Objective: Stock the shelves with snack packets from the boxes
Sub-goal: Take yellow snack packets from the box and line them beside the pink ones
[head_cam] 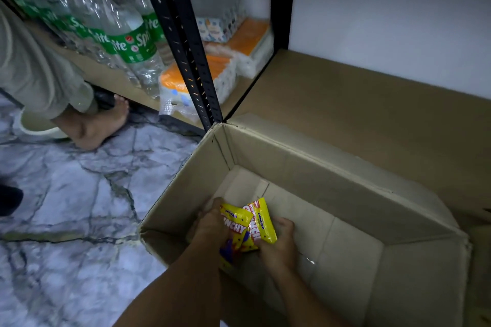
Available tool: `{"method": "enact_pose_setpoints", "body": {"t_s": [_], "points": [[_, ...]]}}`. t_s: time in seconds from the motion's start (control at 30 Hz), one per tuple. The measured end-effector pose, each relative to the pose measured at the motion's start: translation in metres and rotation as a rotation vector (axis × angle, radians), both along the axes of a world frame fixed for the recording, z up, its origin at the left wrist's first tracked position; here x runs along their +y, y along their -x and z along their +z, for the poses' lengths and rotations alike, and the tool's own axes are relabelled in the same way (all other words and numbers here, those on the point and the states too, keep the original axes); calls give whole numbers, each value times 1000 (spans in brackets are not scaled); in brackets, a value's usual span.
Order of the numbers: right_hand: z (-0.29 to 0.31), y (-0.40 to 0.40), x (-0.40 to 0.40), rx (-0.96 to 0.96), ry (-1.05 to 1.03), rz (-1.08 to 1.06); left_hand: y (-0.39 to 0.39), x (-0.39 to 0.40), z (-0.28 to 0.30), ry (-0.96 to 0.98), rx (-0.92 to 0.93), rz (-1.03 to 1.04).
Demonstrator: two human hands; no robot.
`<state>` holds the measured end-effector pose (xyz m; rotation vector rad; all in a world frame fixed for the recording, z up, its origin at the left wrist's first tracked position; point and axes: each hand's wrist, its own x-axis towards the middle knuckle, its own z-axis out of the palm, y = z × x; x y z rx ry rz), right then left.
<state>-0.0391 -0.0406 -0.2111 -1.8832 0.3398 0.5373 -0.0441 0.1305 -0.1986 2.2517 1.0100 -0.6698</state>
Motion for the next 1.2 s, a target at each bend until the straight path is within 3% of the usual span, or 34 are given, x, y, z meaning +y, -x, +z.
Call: {"method": "enact_pose_setpoints", "body": {"t_s": [0.2,0.37,0.57,0.7,0.9,1.2], "points": [[4,-9,-6,-176,-39,-157,3,-6,10,125,-195,4],[2,-22,-1,-151,-166,-67,-2,-6,8,196,-264,38],[-9,-38,1,-181,-43,96,-6,5,-5,271,-298,88],[12,-43,-9,-231,52,117,-5,-6,16,301,-340,162],[118,-33,-56,-233,104,176,11,-43,121,384,-465,244],[355,-26,-120,-293,86,231,10,-81,361,465,-530,116]]}}
